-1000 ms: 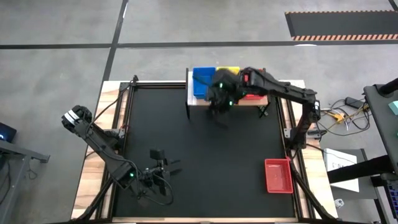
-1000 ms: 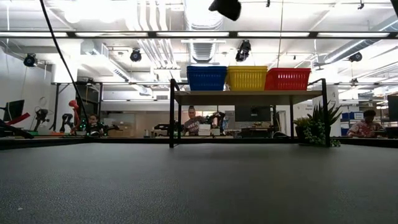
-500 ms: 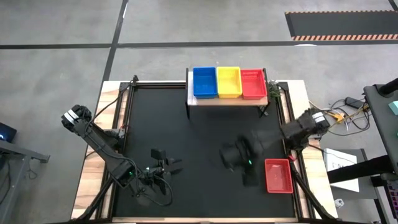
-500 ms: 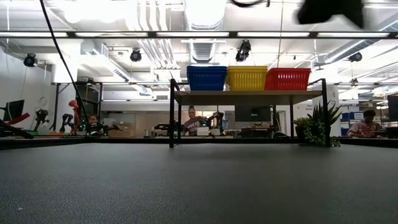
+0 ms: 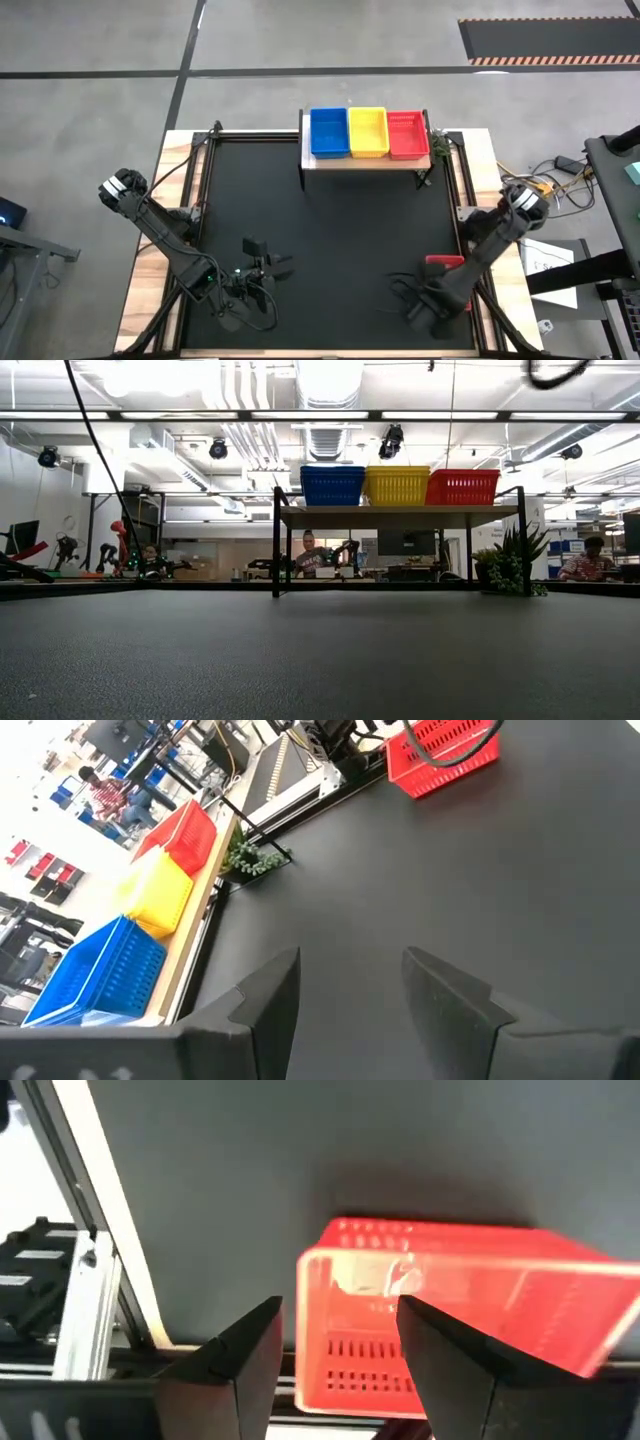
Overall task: Stack baskets on shelf by color
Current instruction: Stack the red bin on top of the red bin on the shelf
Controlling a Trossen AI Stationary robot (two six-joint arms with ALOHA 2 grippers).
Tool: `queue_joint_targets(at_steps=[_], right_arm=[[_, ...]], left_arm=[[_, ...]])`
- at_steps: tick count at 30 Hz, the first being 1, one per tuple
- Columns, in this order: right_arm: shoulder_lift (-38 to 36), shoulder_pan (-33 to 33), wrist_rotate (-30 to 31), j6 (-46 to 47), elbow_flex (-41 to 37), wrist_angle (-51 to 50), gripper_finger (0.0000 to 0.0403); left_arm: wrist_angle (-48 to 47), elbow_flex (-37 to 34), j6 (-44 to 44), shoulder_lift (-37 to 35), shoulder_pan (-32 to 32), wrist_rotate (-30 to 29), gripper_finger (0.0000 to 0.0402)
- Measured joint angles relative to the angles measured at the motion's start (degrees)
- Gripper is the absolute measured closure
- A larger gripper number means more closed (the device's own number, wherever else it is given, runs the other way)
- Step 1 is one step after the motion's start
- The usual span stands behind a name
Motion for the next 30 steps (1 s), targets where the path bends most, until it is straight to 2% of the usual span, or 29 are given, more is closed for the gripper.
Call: queue_joint_targets(at_steps=[7,15,18,23,24,30], right_arm=[[-1.37,8.53,1.09,9.74,-5.83,8.45,0.0215],[-1.44,11.73,7.24,12.23,-11.48,11.05,0.0224],[-1.44,11.67,7.38,11.71,-13.63,12.51,0.0256],[-1.37,11.15,6.83,8.91,-13.28,12.3,0.0368],[-1.37,10.84,6.99,7.7,-12.56,11.99,0.038],[-1.37,4.76,12.23,3.19,-3.95,5.49,0.0394]], left_arm=[[0.43,0.0,-0.02,0.0,0.0,0.0,0.024],[1.39,0.09,0.31,0.0,0.0,0.0,0.024],[1.39,0.05,0.26,0.0,0.0,0.0,0.024],[1.55,0.07,0.22,0.0,0.0,0.0,0.024],[1.76,0.06,0.22,0.0,0.0,0.0,0.024],[1.82,-0.08,0.26,-0.02,0.0,0.0,0.024]])
